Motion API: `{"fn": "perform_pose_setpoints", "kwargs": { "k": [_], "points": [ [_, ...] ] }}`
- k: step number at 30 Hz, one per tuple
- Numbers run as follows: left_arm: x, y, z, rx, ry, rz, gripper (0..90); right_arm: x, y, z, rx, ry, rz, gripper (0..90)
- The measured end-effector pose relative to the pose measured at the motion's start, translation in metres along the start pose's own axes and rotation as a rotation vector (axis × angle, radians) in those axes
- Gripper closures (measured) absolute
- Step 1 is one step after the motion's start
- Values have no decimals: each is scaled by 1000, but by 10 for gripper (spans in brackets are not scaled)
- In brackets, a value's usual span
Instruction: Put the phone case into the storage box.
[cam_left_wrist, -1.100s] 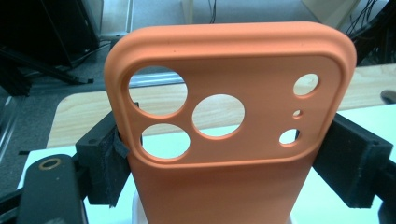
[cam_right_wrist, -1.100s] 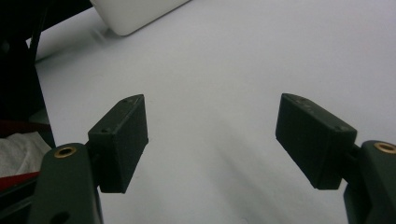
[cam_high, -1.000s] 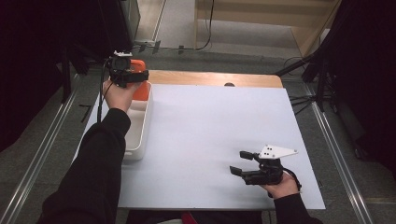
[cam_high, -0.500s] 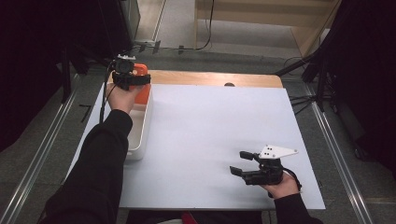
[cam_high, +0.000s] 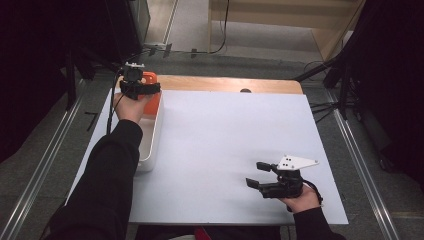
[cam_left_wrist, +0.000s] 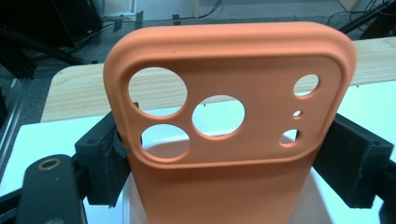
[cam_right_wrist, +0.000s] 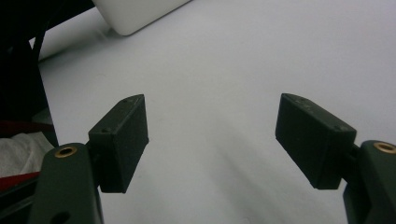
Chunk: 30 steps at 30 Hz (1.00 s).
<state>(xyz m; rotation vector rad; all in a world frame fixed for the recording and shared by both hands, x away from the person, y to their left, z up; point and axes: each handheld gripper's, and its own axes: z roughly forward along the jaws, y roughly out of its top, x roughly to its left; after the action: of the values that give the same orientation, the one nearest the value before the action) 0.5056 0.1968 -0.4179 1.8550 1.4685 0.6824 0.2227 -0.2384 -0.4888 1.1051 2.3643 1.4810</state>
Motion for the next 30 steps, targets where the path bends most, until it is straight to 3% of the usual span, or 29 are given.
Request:
{"fn": "perform_pose_setpoints", "kwargs": {
  "k": [10, 21, 30],
  "points": [
    [2, -5, 0, 25, -19, -11, 149, 0, 0, 0, 0, -1, 0, 241],
    [-2, -1, -3, 13, 0, 28, 99, 0, 0, 1, 0, 1, -3, 241],
    [1, 4, -10, 17, -41, 26, 99, 0, 0, 1, 3, 3, -2, 241]
  ]
}}
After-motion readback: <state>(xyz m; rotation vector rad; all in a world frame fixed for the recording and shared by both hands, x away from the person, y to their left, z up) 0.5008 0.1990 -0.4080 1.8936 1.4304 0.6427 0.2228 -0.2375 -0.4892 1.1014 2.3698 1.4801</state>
